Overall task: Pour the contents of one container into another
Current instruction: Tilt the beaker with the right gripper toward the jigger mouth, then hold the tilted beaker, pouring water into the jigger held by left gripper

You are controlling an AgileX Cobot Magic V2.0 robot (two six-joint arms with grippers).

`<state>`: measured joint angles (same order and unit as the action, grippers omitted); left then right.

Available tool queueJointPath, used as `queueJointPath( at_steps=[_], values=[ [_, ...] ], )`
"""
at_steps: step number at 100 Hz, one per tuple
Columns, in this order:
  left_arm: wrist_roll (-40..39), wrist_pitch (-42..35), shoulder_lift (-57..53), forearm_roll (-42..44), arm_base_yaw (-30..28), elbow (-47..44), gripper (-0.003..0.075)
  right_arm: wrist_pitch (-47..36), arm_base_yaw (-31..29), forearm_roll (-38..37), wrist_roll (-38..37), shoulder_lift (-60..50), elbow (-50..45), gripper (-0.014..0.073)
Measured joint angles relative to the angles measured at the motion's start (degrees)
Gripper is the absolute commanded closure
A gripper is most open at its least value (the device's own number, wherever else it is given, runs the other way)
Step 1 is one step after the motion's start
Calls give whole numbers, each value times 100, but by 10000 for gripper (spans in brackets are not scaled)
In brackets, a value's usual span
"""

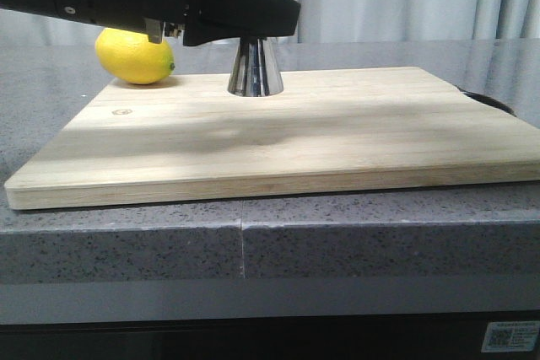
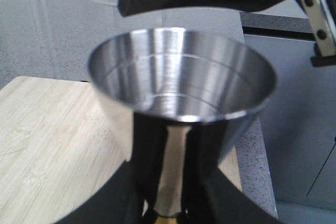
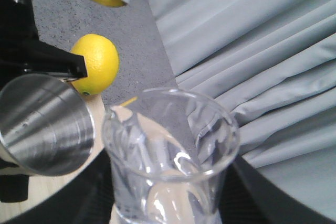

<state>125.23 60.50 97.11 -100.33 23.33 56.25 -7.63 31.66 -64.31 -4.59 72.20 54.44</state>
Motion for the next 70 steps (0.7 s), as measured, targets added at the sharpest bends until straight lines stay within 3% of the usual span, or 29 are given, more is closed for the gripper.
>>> queueJointPath(
  at_steps=[70],
  values=[
    [0,0,0,0,0,0,702,0,0,-426,0,0,0,387]
  ],
)
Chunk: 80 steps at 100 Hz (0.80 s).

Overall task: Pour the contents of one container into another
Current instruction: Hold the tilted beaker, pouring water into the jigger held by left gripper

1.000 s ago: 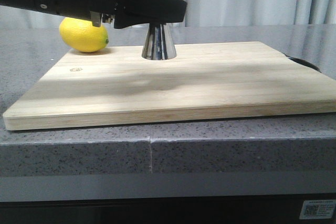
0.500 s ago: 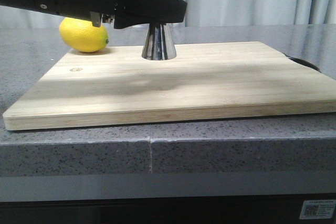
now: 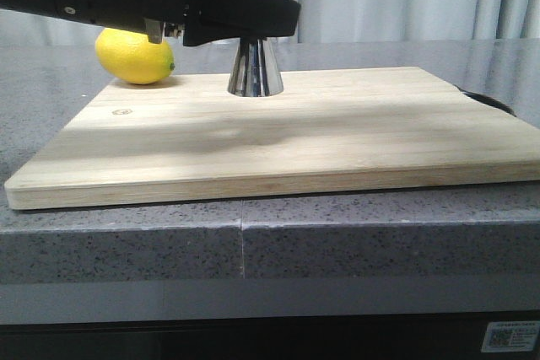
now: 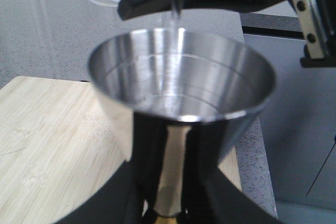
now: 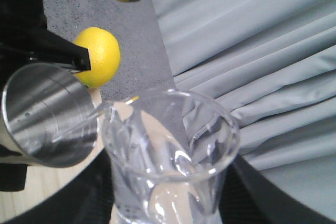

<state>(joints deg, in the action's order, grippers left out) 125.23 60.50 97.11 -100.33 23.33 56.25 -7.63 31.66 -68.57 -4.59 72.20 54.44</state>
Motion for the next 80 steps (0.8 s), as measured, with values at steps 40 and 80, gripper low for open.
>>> queueJointPath(
  at_steps=[40,80],
  values=[
    [0,0,0,0,22,0,702,10,0,-230,11,0,0,387],
    [0,5,0,0,22,0,702,42,0,-516,11,0,0,387]
  ],
)
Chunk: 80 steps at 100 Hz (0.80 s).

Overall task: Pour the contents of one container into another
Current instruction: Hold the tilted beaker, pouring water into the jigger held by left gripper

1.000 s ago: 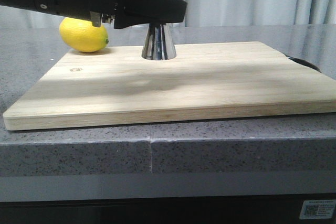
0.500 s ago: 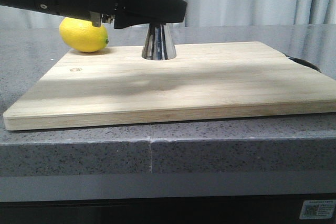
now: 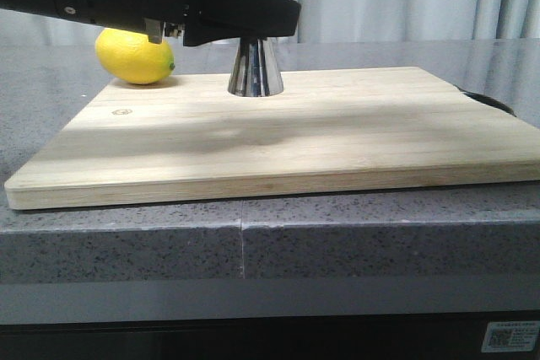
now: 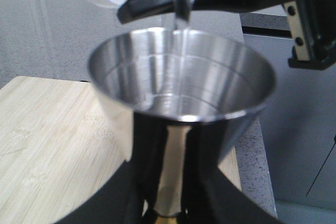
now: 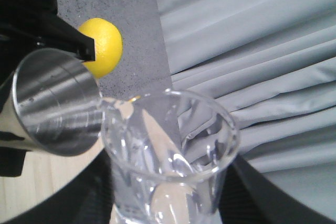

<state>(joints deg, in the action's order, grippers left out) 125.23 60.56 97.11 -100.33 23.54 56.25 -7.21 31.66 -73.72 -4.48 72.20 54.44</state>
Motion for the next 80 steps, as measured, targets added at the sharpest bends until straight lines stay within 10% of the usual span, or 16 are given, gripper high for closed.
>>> queueJointPath(
  at_steps=[80],
  values=[
    [0,0,0,3,0,0,702,67,0,-469,0,0,0,387]
  ],
)
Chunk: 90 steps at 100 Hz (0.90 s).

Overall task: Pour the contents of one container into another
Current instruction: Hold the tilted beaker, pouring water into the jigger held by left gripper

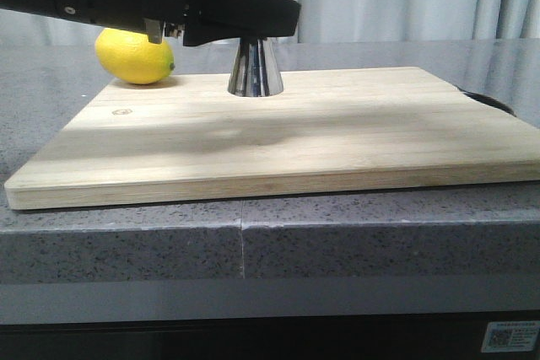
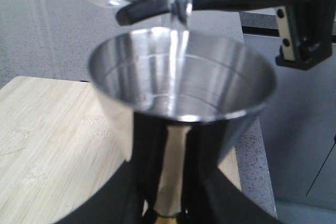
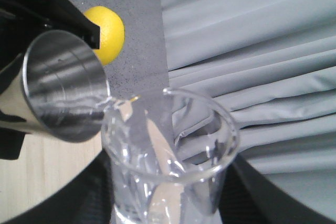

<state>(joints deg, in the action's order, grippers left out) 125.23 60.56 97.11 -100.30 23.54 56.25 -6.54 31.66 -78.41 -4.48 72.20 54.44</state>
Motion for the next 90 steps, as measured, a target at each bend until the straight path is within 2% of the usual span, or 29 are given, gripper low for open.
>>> queueJointPath(
  at_steps=[90],
  values=[
    [0,0,0,10,18,0,702,13,0,-478,-3,0,0,387]
  ],
)
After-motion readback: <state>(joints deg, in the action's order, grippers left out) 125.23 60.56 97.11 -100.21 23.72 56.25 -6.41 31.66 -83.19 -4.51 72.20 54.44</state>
